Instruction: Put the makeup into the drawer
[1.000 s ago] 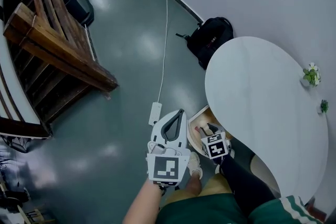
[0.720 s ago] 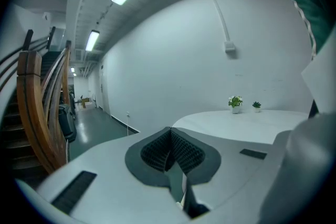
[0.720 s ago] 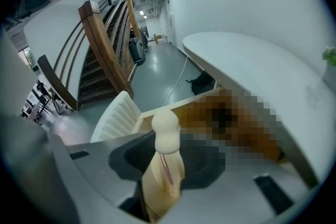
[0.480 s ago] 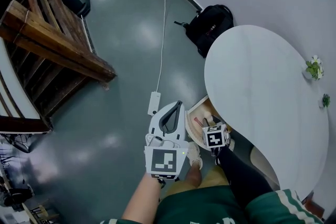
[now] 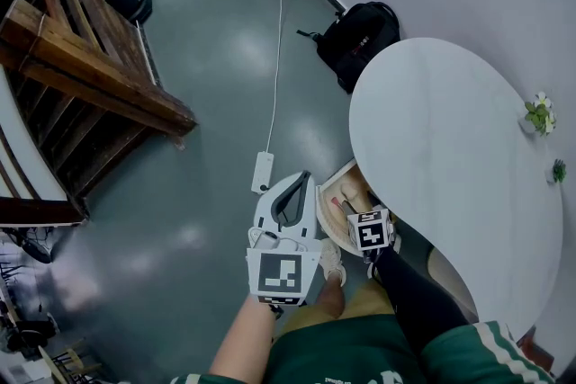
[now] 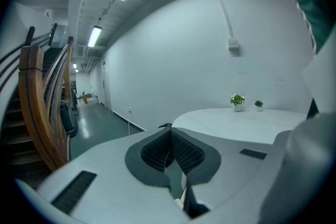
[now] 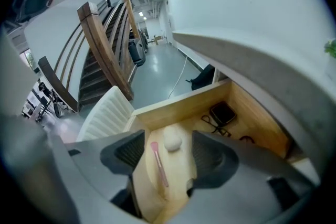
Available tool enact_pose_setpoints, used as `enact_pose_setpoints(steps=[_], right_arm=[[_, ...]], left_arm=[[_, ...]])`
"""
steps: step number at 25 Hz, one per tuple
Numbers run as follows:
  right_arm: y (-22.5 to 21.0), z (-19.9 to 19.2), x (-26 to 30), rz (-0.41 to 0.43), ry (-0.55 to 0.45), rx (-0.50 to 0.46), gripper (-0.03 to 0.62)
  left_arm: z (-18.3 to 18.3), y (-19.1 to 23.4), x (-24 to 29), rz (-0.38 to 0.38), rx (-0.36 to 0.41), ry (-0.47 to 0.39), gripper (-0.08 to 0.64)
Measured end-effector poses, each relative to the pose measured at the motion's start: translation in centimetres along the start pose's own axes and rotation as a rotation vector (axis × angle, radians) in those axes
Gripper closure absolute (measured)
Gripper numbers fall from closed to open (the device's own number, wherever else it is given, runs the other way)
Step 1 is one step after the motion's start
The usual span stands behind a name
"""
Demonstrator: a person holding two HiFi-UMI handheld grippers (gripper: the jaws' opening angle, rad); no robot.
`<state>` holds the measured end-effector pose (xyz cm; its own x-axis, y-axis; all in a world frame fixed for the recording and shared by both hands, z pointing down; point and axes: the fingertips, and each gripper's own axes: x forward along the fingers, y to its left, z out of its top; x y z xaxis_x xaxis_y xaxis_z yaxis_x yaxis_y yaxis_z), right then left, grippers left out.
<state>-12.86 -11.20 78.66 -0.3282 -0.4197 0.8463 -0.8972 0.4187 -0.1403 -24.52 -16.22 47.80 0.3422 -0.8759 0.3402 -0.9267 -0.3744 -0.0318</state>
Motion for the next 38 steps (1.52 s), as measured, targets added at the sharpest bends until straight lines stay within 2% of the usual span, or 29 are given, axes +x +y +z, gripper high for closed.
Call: enact_pose_setpoints(steps=[9,15,22,38], right_arm=[[1.3,-0.1,-0.8,0.042,-0.004,-0.041,0.308],[2.5,0.2,-2.8,0.071,-0.041,-0.078,0.319],[4.1,1.6,-6.9,0.085,-0.129,-0.145,0.318],[0.7,16.2,-26.3,-0.029,-0.65,-0.158,0.313]], left_arm=[[0.2,-0.3,-0.2,-0.002,-0.006,-0.006,0.56],[0.7,-0.7,-0.9,-0.002,-0.008,-0.017,0.56],[1.8,-1.4,-2.4,0.001,-0.012,-0.039,0.56],[7.9,-1.7,-5.6,0.026,0.031,-0.142,0.56]])
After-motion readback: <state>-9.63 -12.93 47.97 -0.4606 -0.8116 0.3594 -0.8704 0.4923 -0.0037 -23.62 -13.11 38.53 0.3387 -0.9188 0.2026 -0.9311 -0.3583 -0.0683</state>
